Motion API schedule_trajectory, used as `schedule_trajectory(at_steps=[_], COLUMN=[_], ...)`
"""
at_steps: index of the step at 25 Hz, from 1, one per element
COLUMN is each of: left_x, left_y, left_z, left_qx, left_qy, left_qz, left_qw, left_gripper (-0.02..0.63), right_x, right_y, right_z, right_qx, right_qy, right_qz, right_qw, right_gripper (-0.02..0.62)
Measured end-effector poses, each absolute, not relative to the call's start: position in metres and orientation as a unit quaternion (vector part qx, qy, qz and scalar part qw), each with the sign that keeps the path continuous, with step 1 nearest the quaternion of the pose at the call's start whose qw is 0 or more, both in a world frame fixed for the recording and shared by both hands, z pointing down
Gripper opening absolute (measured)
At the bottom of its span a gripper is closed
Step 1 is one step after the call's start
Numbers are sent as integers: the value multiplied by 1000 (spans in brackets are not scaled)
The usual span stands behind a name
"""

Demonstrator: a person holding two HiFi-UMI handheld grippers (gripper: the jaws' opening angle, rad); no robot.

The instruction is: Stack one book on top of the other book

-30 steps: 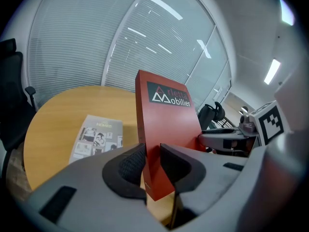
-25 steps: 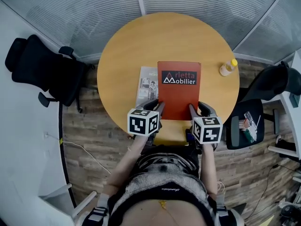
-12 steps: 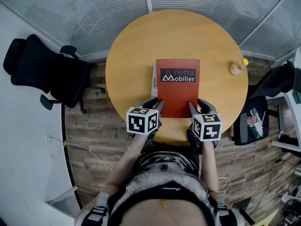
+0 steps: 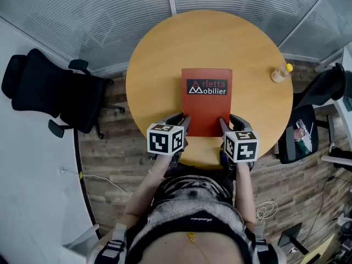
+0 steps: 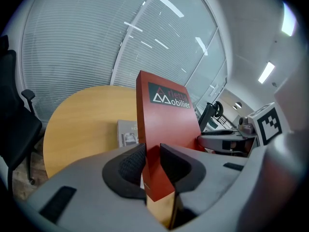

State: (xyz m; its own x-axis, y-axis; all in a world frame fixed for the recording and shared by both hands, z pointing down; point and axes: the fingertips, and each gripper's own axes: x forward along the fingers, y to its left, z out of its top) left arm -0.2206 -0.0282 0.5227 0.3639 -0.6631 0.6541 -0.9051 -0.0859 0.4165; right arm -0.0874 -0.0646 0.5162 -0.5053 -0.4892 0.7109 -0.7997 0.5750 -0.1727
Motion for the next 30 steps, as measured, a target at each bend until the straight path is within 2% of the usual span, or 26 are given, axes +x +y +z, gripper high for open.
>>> schedule_trajectory(at_steps=[30], left_x=[-234], left_y=[-54], left_z=[613], left_qx=[693], left_qy=[-496], left_qz=[213], left_qw=[478], left_gripper=[80], right_x=[-100], right_y=[-90], right_z=[614], right_qx=[371], right_qy=[-776], right_qz=[335], right_qw=[385], right_gripper=[141])
